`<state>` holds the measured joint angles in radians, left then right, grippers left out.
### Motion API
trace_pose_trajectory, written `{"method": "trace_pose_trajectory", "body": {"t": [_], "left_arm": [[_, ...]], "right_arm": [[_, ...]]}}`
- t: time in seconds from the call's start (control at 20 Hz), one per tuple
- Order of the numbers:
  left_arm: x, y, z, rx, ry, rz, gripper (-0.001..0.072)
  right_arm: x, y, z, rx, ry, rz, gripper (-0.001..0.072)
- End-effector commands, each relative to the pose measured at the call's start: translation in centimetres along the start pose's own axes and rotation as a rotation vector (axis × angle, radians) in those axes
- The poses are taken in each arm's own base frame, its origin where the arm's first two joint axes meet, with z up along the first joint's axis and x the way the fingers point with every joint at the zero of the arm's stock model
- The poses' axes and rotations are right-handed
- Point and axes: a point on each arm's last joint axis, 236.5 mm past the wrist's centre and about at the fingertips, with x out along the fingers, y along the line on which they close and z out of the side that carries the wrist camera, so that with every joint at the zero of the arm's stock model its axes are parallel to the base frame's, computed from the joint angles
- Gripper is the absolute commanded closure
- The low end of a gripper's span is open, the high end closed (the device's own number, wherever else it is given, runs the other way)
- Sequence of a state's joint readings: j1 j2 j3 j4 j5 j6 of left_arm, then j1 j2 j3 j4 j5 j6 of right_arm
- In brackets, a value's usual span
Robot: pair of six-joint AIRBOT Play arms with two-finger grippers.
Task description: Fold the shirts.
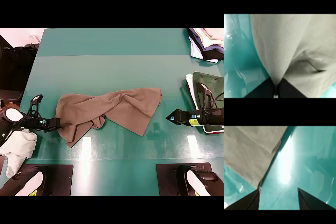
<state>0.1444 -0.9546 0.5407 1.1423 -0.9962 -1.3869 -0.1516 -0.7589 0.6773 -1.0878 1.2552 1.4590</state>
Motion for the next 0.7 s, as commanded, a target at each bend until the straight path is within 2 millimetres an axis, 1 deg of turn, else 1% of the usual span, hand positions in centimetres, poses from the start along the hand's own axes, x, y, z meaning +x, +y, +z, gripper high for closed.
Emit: {"method": "trace_pose_trajectory", "body": {"t": [0.0,0.05,0.15,0.2,0.25,0.35,0.5,0.65], "left_arm": [[-0.7,-0.5,0.8,0.006,-0.011,-0.009,0.0679],[-1.6,-1.0,1.7,0.020,-0.027,-0.015,0.0679],[-3.7,-2.1,3.6,0.054,-0.072,-0.025,0.0679],[-4.7,-2.6,4.5,0.074,-0.091,-0.030,0.0679],[-5.5,-3.0,5.2,0.086,-0.109,-0.032,0.0679],[-6.4,-3.4,6.1,0.096,-0.136,-0.034,0.0679],[-6.4,-3.4,6.0,0.097,-0.129,-0.035,0.0679],[-6.3,-3.4,5.7,0.105,-0.119,-0.035,0.0679]], "right_arm": [[0.4,1.4,-1.8,0.049,0.071,0.055,0.0192],[1.2,2.0,-2.7,0.079,0.097,0.079,0.0192],[3.7,2.1,-5.4,0.150,0.163,0.087,0.0185],[5.0,2.7,-6.6,0.189,0.181,0.112,0.0179],[6.3,3.6,-7.3,0.225,0.179,0.158,0.0179],[8.8,5.2,-7.7,0.310,0.153,0.224,0.0181],[12.2,6.7,-8.3,0.372,0.140,0.241,0.0184],[14.7,8.0,-8.1,0.310,0.135,0.205,0.0265]]}}
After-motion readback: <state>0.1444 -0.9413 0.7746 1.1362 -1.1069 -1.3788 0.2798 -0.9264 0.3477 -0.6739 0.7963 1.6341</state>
